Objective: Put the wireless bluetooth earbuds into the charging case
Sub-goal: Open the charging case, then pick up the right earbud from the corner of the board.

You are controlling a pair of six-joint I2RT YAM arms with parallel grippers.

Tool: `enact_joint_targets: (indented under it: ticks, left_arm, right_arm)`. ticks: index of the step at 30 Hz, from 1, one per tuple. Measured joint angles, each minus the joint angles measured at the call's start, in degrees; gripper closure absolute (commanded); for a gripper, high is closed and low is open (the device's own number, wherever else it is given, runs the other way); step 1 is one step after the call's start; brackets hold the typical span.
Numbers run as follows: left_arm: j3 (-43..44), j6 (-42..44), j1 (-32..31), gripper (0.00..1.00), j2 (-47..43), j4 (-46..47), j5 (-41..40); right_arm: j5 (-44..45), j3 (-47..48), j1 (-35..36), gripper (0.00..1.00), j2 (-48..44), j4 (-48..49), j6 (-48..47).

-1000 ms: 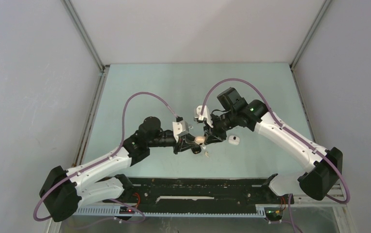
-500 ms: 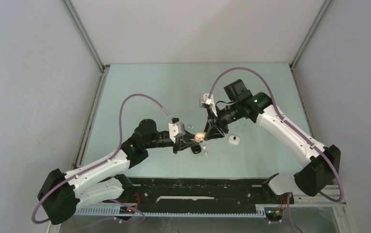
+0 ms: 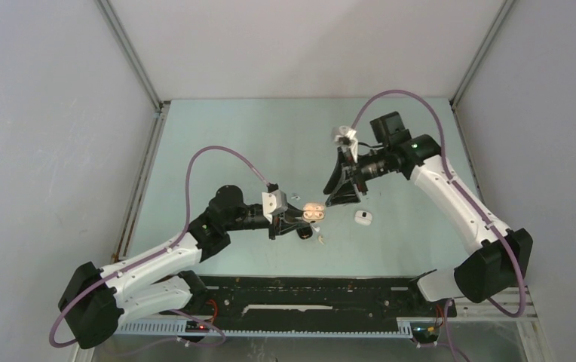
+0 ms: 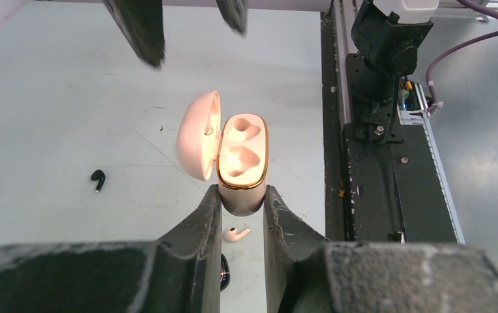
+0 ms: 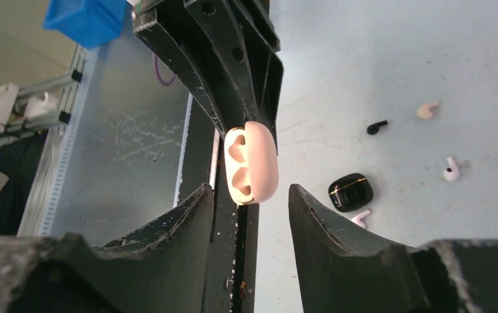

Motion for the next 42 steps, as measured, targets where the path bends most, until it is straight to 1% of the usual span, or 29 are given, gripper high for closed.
enact_joint_targets:
  ticks: [2, 4, 7, 9, 12, 16, 19, 21, 25, 28, 30, 33, 38, 42]
  left_arm:
    - [0.0, -0.3, 0.0, 1.00, -0.1, 0.0, -0.4]
    - [0.0, -1.0, 0.2, 1.00, -0.5, 0.0, -1.3]
    - [0.0, -3.3, 1.3, 1.00, -2.2, 0.6, -2.1]
    - [-0.6, -5.8, 3.0, 1.00, -3.7, 3.0, -2.9]
    - [-1.7, -10.8, 6.8, 1.00, -5.5, 8.0, -3.0]
    - [-3.4, -16.7, 11.2, 1.00, -8.3, 13.7, -4.5]
    - [-4.3, -19.1, 12.4, 1.00, -10.6, 15.9, -6.4]
    - [-4.8, -19.8, 12.9, 1.00, -12.7, 16.6, -8.1]
    - [-5.4, -20.5, 13.7, 1.00, -15.9, 18.1, -10.7]
    - [-6.4, -20.5, 14.2, 1.00, -18.0, 19.4, -12.8]
    - [-6.6, -20.5, 14.4, 1.00, -18.5, 19.5, -13.7]
    - [-6.6, -20.5, 14.6, 1.00, -18.5, 19.5, -14.6]
    - [-6.6, -20.5, 14.9, 1.00, -18.5, 19.5, -15.0]
    - [-6.6, -20.5, 15.1, 1.00, -18.5, 19.5, -15.0]
  right_arm:
    - [-2.5, 0.2, -3.3, 0.53, -0.6, -0.9, -1.1]
    - [-4.0, 0.2, -8.3, 0.55, -1.9, -1.6, -2.7]
    - [-3.1, -2.0, -14.0, 0.62, -4.7, 0.0, -4.4]
    - [-0.6, -5.9, -15.6, 0.65, -6.5, 2.0, -5.0]
    - [3.5, -11.5, -15.4, 0.69, -6.2, 3.8, -6.1]
    - [10.7, -15.5, -12.9, 0.74, -2.3, 6.2, -6.0]
    - [16.9, -15.7, -8.1, 0.74, -0.2, 8.9, -5.1]
    - [21.3, -15.7, -3.3, 0.75, 0.9, 11.8, -3.8]
    - [24.6, -15.1, 2.0, 0.79, 4.3, 17.0, -0.7]
    - [25.6, -11.6, 3.1, 0.77, 10.4, 19.7, 2.1]
    - [26.1, -9.9, 3.7, 0.77, 13.6, 21.0, 2.1]
    - [26.3, -9.9, 4.5, 0.77, 15.2, 20.4, -0.7]
    - [26.8, -9.9, 6.2, 0.76, 15.3, 16.8, -7.1]
    - [31.8, -9.9, 10.2, 0.72, 16.3, 14.0, -9.4]
